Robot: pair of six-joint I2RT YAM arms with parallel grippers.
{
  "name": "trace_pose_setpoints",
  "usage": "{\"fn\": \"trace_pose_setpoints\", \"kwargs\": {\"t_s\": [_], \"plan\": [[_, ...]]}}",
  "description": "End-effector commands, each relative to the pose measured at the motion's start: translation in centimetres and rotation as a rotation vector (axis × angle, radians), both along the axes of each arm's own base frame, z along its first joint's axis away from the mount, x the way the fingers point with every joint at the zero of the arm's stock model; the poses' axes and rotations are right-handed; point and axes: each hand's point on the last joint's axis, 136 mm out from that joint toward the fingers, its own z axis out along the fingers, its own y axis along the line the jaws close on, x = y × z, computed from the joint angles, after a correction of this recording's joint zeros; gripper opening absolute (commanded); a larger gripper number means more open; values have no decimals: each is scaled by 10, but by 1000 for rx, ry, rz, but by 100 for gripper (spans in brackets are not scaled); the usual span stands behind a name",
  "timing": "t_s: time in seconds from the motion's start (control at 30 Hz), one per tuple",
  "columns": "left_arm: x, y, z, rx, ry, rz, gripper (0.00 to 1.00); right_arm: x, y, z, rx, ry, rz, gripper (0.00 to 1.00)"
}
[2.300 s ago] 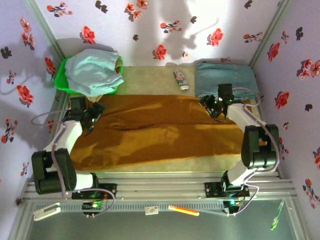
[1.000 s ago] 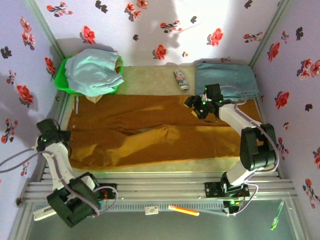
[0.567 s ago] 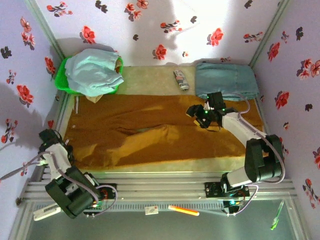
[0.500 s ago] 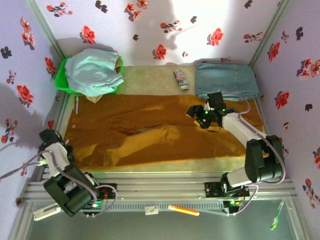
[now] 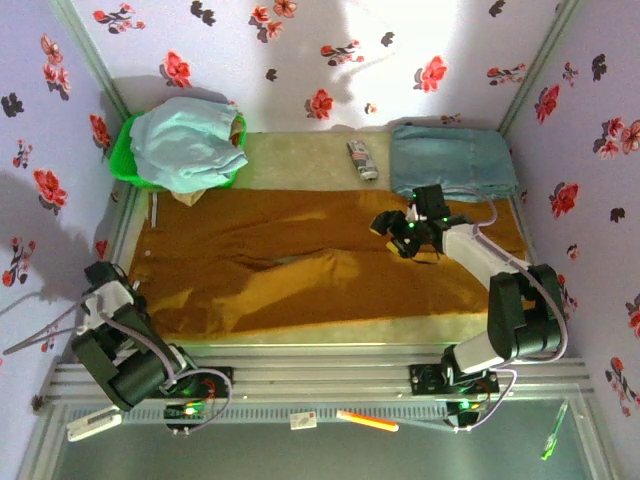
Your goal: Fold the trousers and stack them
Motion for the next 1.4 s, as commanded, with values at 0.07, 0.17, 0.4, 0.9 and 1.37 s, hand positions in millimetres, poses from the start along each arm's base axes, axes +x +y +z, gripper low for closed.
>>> {"fn": "trace_pose_setpoints", "kwargs": {"t_s": [0.07, 0.17, 0.4, 0.9, 1.37], "plan": [[-5, -4, -8, -11, -15, 38, 41, -1, -4, 5, 0, 1, -7, 65], [-4, -3, -1, 11, -41, 35, 27, -2, -13, 13, -17, -10, -24, 65], [1, -8, 19, 28, -119, 1, 0, -5, -42, 26, -43, -18, -83, 65], [46, -19, 80, 32, -408, -141, 0, -92, -182, 37, -366, 151, -464, 73], [60, -24, 111, 53, -508, -207, 0, -164, -175, -49, -237, 491, -519, 66]]}}
